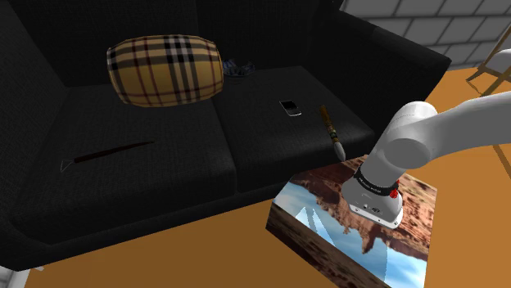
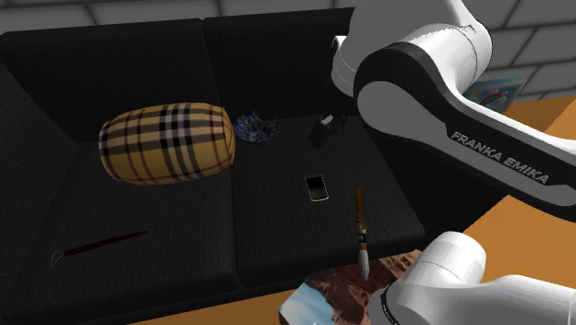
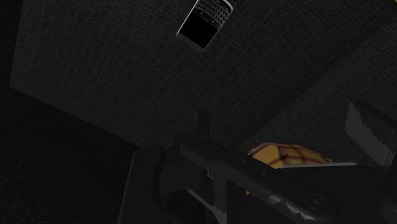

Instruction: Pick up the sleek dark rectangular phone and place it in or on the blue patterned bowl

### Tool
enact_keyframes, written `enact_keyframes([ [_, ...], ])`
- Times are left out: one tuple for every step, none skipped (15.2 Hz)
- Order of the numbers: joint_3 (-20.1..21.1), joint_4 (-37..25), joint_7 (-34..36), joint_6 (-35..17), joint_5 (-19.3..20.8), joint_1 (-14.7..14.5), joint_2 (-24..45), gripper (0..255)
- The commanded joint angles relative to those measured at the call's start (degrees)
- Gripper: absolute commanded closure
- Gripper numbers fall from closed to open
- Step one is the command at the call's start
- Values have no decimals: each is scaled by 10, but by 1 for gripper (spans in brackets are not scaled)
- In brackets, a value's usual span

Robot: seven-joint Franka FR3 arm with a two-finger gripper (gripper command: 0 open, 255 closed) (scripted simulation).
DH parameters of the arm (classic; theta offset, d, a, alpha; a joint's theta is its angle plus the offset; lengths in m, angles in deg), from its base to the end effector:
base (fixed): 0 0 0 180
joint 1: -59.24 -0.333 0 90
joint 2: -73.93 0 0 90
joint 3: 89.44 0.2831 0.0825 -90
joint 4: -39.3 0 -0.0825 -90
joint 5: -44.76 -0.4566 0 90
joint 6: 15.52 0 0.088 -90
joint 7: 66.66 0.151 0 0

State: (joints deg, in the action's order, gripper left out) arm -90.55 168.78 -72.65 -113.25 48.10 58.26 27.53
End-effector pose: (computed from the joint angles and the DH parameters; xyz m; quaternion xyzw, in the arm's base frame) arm 0.4186 -0.0102 0.6011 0.9902 0.0530 0.1261 0.0286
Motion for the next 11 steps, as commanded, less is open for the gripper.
enact_keyframes([
  [0,0,0,0,0,0,0,0],
  [-2,13,8,-14,-1,4,6,0],
  [-4,25,16,-28,-2,9,13,0],
  [-5,37,24,-41,-2,13,20,0],
  [-7,49,31,-55,-3,17,27,0],
  [-9,60,39,-70,-4,21,35,0],
  [-11,71,47,-84,-5,25,44,0],
  [-13,82,54,-98,-6,29,53,0],
  [-15,92,62,-113,-7,33,62,0],
  [-17,101,69,-127,-9,37,73,0],
  [-19,110,77,-142,-10,41,83,0],
])
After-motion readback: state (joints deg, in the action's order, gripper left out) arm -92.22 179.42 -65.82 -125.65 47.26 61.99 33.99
